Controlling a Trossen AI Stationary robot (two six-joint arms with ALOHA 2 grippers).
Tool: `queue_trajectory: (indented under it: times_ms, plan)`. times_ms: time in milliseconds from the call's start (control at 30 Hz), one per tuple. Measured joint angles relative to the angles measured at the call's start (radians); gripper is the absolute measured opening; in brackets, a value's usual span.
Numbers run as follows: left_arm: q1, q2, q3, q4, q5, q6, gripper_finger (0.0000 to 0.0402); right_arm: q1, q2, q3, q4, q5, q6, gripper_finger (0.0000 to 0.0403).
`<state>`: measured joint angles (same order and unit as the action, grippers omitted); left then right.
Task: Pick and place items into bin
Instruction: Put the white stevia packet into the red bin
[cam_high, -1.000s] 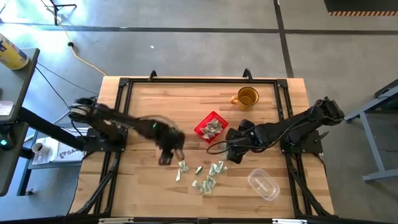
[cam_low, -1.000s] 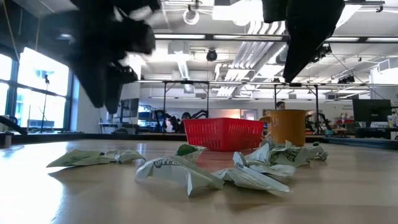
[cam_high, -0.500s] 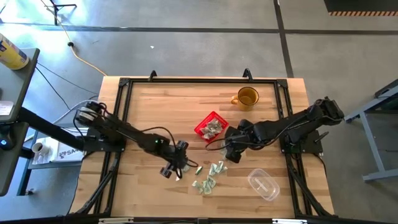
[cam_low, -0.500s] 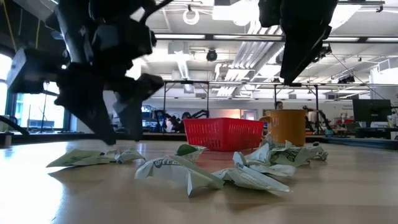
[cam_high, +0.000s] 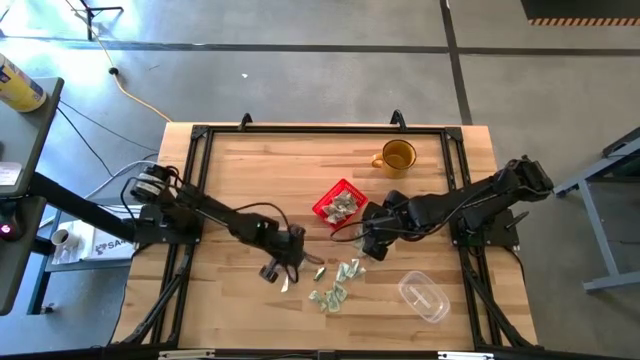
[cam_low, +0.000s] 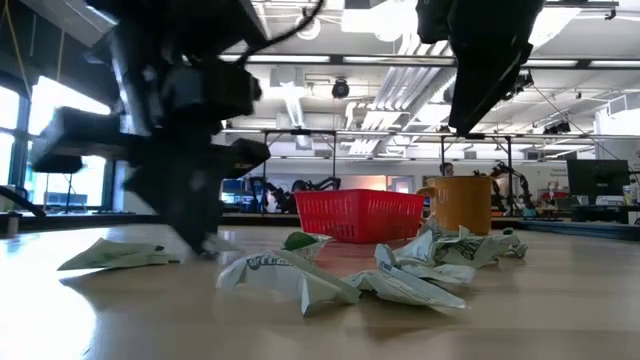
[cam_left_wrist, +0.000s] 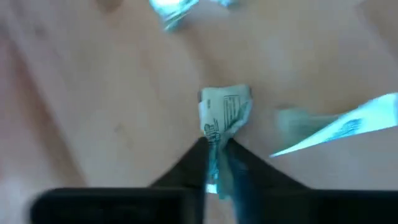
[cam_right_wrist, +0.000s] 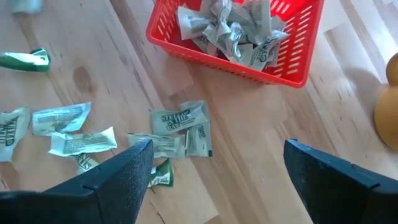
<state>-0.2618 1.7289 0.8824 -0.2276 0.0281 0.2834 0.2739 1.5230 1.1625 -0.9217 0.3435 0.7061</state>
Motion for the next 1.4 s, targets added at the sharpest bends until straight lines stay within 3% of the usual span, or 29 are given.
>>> queue_trajectory:
  times_ms: [100,233,333,567,633,733,867,1033,1167,1300,1400]
  plan:
    - [0.037,-0.008,0.058,-0.116,-0.05,-0.003,0.0023,-0.001,0.0,0.0,-0.006,0.002,-0.007,0.0349]
    - [0.095,-0.044,0.189,-0.27,-0.18,0.003,0.005,-0.001,0.0,0.0,-0.082,0.012,-0.012,0.0348]
    - [0.175,-0.055,0.283,-0.298,-0.203,0.021,0.0059,0.003,0.0,0.0,-0.161,0.046,-0.013,0.0348]
    - [0.395,-0.021,0.351,-0.132,-0.041,-0.038,0.0025,0.042,-0.007,-0.042,-0.161,0.058,-0.027,0.0347]
    - [0.441,0.004,0.351,-0.083,0.0,-0.098,0.0043,0.059,-0.022,-0.099,-0.134,0.022,0.015,0.0347]
    - [0.488,0.033,0.351,-0.077,0.074,-0.16,0.0106,0.089,-0.052,-0.195,-0.05,-0.044,0.129,0.0347]
    - [0.489,0.06,0.35,-0.082,0.129,-0.192,0.0197,0.131,-0.084,-0.279,0.123,-0.062,0.232,0.0347]
    - [0.456,0.03,0.37,-0.108,0.307,-0.274,0.0258,0.119,-0.071,-0.353,0.345,-0.077,0.118,0.0347]
    - [0.419,-0.021,0.367,-0.242,0.32,-0.28,0.0256,0.07,-0.063,-0.42,0.421,-0.057,0.108,0.0347]
    - [0.378,-0.091,0.367,-0.407,0.264,-0.265,0.0229,-0.002,-0.063,-0.456,0.463,-0.025,0.065,0.0347]
    - [0.345,-0.143,0.331,-0.483,0.207,-0.268,0.0206,-0.075,-0.064,-0.485,0.563,-0.1,-0.017,0.0347]
